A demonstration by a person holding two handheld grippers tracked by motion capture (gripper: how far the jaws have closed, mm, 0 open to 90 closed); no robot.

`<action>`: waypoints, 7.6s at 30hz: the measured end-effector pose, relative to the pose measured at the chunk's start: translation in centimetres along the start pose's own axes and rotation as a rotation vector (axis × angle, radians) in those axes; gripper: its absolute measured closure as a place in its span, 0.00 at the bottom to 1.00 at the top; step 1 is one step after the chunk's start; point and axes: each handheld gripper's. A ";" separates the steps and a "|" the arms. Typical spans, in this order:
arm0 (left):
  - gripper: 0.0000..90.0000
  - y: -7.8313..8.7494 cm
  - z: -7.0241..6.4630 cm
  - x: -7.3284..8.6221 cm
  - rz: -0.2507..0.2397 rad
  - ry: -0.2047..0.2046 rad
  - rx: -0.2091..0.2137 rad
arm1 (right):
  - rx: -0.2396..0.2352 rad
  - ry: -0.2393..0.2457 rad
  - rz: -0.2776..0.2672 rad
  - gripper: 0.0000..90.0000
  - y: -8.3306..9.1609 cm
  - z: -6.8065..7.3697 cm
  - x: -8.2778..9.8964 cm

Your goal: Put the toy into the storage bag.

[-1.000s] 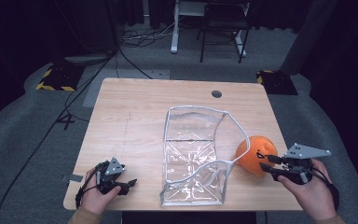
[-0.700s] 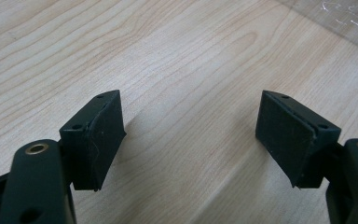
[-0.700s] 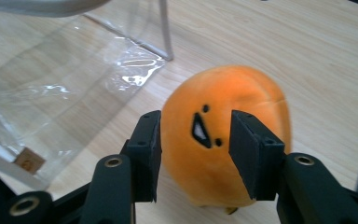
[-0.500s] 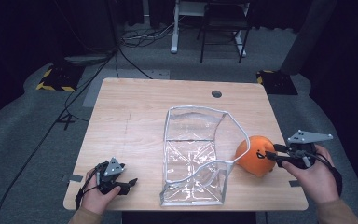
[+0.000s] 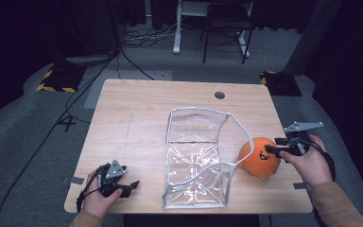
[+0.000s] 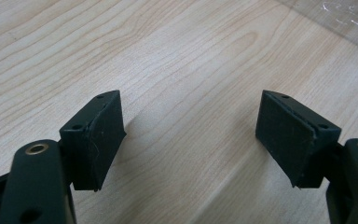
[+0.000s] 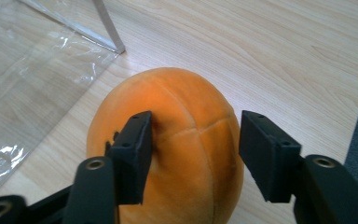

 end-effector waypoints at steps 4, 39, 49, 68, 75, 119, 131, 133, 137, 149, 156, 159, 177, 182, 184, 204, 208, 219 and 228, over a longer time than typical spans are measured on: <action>0.26 0.0 0.0 0.0 0.000 0.000 0.000 | -0.039 -0.018 0.033 0.45 -1.0 -0.2 -0.5; 0.26 0.0 0.0 0.0 0.002 -0.003 -0.001 | -0.002 0.102 0.117 0.82 6.0 2.5 -4.1; 0.26 0.0 0.1 -0.1 0.004 -0.006 -0.002 | 0.023 0.110 0.095 0.83 8.3 2.5 -5.3; 0.25 -0.1 0.1 -0.1 -0.002 -0.005 -0.001 | 0.067 0.108 0.033 0.83 12.7 2.1 -7.1; 0.25 -0.1 0.1 -0.1 -0.001 -0.006 -0.001 | 0.082 0.114 0.021 0.83 14.0 2.3 -7.7; 0.24 -0.2 0.1 -0.2 0.007 -0.006 0.005 | -0.080 0.325 -0.027 0.83 11.7 11.2 -18.4; 0.23 -0.2 0.2 -0.2 0.009 -0.015 0.001 | -0.150 0.368 -0.024 0.83 8.8 14.4 -19.9; 0.23 -0.2 0.2 -0.2 0.009 -0.015 0.001 | -0.160 0.375 -0.022 0.83 8.4 14.9 -20.1; 0.23 -0.2 0.2 -0.3 0.011 -0.015 0.000 | -0.163 0.393 -0.014 0.83 7.5 15.8 -20.3; 0.19 -0.2 0.2 -0.3 0.016 0.005 -0.007 | -0.198 0.437 0.001 0.83 4.0 18.5 -20.9; 0.19 -0.2 0.2 -0.3 0.016 0.006 -0.005 | -0.208 0.443 0.022 0.83 1.4 19.5 -20.7; 0.19 -0.2 0.2 -0.3 0.016 0.006 -0.005 | -0.216 0.438 0.023 0.83 0.7 19.4 -20.5; 0.19 -0.2 0.1 -0.3 0.014 0.011 -0.016 | -0.248 0.433 0.066 0.83 -3.5 20.0 -19.1; 0.19 -0.2 0.1 -0.3 0.015 0.011 -0.014 | -0.250 0.444 0.094 0.83 -4.7 20.3 -18.7; 0.19 -0.2 0.1 -0.3 0.014 0.012 -0.014 | -0.252 0.450 0.107 0.83 -5.4 20.6 -18.5; 0.18 -0.4 0.1 -0.4 0.016 0.014 -0.016 | -0.252 0.518 0.217 0.80 -8.6 21.7 -17.6; 0.18 -0.4 0.1 -0.4 0.017 0.014 -0.016 | -0.251 0.529 0.226 0.79 -8.8 21.8 -17.5; 0.18 -0.4 0.1 -0.4 0.016 0.014 -0.016 | -0.246 0.546 0.265 0.71 -9.5 21.8 -17.1; 0.18 -0.4 0.1 -0.4 0.016 0.014 -0.016 | -0.249 0.534 0.245 0.59 -9.0 21.5 -16.9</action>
Point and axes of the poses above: each handheld gripper's, and its own axes: y roughly backward along the jaws, x roughly out of its underside, z roughly to its left, and after that the axes turned 2 degrees about z, right-handed
